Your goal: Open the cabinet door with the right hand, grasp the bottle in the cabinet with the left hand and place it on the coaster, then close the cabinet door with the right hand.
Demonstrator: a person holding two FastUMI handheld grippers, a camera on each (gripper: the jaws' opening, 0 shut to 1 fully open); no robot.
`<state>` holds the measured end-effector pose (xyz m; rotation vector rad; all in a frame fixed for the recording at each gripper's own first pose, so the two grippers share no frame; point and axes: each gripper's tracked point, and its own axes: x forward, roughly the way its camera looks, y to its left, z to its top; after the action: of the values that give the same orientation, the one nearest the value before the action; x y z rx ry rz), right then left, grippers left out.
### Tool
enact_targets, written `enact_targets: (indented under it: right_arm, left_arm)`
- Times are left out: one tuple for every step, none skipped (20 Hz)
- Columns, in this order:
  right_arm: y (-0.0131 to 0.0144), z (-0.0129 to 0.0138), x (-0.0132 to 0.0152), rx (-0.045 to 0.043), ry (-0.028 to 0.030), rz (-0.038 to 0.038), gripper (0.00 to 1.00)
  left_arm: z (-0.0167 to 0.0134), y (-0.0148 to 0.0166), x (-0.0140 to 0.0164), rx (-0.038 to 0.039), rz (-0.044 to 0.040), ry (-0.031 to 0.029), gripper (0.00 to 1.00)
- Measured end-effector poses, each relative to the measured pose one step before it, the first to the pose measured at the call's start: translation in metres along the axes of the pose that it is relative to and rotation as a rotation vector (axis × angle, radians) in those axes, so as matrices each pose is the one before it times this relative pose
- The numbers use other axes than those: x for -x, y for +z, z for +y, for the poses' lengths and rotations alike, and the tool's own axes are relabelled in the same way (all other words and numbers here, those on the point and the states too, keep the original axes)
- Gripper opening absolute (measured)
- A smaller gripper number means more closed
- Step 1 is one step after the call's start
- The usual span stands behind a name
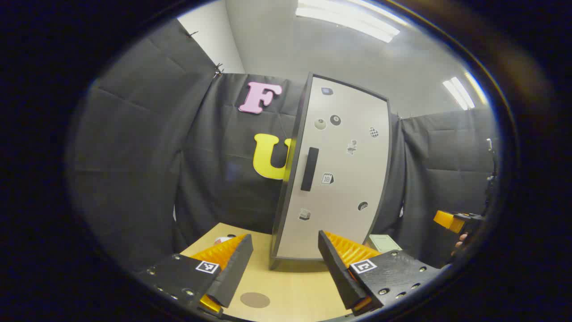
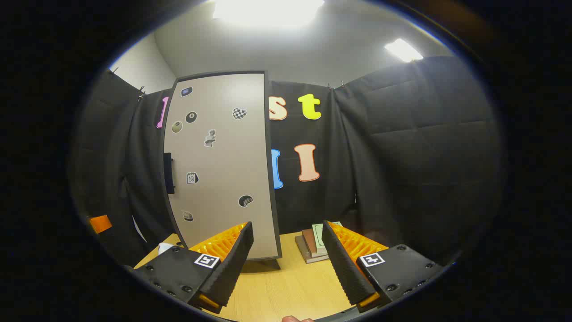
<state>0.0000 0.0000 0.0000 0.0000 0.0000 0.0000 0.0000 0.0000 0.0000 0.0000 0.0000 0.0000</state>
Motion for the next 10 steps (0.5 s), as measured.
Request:
enact_targets:
  right_arm:
    - [-0.00144, -0.00072, -0.00095, -0.00092, 0.00178, 0.00538, 0.98]
    - [-0.00089, -0.00003, -0.00110, 0.00276, 0.00189, 0.00717, 0.98]
    - [-0.00111, -0.00054, -0.00194, 0.00309, 0.00156, 0.00633, 0.98]
    - [0.00221, -0.00181, -0.00199, 0.00161, -0.00269, 0.00003, 0.98]
    - [0.00215, -0.00172, -0.00064, -0.00174, -0.00207, -0.00340, 0.98]
    - [0.00353, 0.00055, 0.00005, -0.00337, 0.00036, -0.00756, 0.98]
    - [0.00061, 0.00068, -0.00174, -0.00097, 0.00009, -0.00489, 0.98]
    - [0.00028, 0.00209, -0.00149, 0.00074, 0.00390, -0.00036, 0.98]
    - [-0.00190, 0.00321, -0.00144, 0.00113, 0.00642, 0.00266, 0.98]
    - [-0.00157, 0.00311, -0.00126, 0.00059, 0.00735, 0.00901, 0.98]
  left_arm:
    - [-0.00152, -0.00179, -0.00242, 0.00689, 0.00753, -0.00234, 0.89]
    - [-0.00044, -0.00149, -0.00293, 0.00367, 0.00070, 0.00348, 0.89]
    - [0.00124, -0.00128, -0.00215, -0.00017, 0.00010, 0.01240, 0.90]
    - [0.00183, -0.00253, -0.00076, -0.00297, 0.00257, 0.01260, 0.89]
    - [-0.00046, -0.00260, 0.00035, -0.00348, 0.00699, 0.00332, 0.89]
    - [-0.00309, -0.00359, -0.00125, -0.00479, 0.00574, -0.00607, 0.89]
    - [-0.00169, -0.00134, -0.00077, -0.00694, 0.00636, -0.00507, 0.90]
    - [0.00011, -0.00148, 0.00035, -0.00693, 0.00443, -0.00340, 0.89]
    - [0.00001, 0.00147, 0.00117, -0.00722, -0.00020, -0.00451, 0.89]
    - [0.00119, 0.00224, 0.00206, -0.00712, -0.00329, -0.00146, 0.89]
